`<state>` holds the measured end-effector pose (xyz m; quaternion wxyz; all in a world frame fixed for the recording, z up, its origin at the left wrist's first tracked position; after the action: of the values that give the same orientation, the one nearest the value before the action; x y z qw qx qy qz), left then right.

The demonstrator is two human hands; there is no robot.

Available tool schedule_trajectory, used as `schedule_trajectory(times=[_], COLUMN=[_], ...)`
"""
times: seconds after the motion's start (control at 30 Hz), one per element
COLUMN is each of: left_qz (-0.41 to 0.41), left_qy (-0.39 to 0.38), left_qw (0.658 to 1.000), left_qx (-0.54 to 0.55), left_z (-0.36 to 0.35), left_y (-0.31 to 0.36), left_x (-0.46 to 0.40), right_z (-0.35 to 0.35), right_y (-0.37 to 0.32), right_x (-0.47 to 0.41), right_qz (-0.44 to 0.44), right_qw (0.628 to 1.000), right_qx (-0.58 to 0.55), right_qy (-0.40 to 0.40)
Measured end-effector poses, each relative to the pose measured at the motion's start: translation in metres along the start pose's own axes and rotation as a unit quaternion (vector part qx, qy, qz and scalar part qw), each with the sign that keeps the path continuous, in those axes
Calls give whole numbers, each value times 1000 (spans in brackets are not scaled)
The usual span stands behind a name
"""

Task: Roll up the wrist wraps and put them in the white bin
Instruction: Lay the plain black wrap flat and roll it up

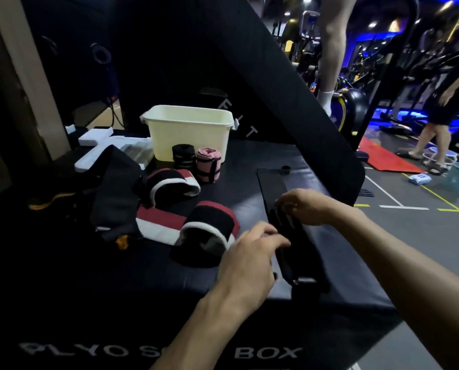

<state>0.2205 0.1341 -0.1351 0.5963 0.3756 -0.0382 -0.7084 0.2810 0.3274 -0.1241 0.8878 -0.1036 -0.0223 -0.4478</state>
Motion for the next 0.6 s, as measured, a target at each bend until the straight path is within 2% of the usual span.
schedule_trajectory(times=[0.13,0.23,0.3,0.4,0.5,0.6], left_qz=[3,39,92,203,320,362], left_qy=[178,266,301,286,207,173], left_qw=[984,959,937,913,899,898], left_qx=[-4,-85,-151,-208,-217,-180], left_z=[68,115,144,171,178,178], left_y=[-19,-52,-74,-109,-144,-162], left_x=[22,48,68,95,116,125], right_z=[17,28,31,23,-1,-40], right_y=[-53,-109,-151,-216,-264,-286], right_x=[22,33,38,42,35,22], right_qz=[66,138,178,223,249,235], right_qw=[989,970,957,949,953,968], right_qx=[-121,-172,-184,-178,-132,-79], right_qy=[57,107,136,131,109,37])
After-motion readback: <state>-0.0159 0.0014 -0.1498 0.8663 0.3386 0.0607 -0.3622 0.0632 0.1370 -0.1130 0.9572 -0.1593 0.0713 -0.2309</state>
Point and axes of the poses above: each hand's wrist, its own x-axis away from the middle knuckle, its own z-axis out of the back of the hand, y = z × x, the point moved 7 cm from there along -x, towards the middle knuckle, and after that the axes turned 9 degrees about -z, right-handed, at the moved point
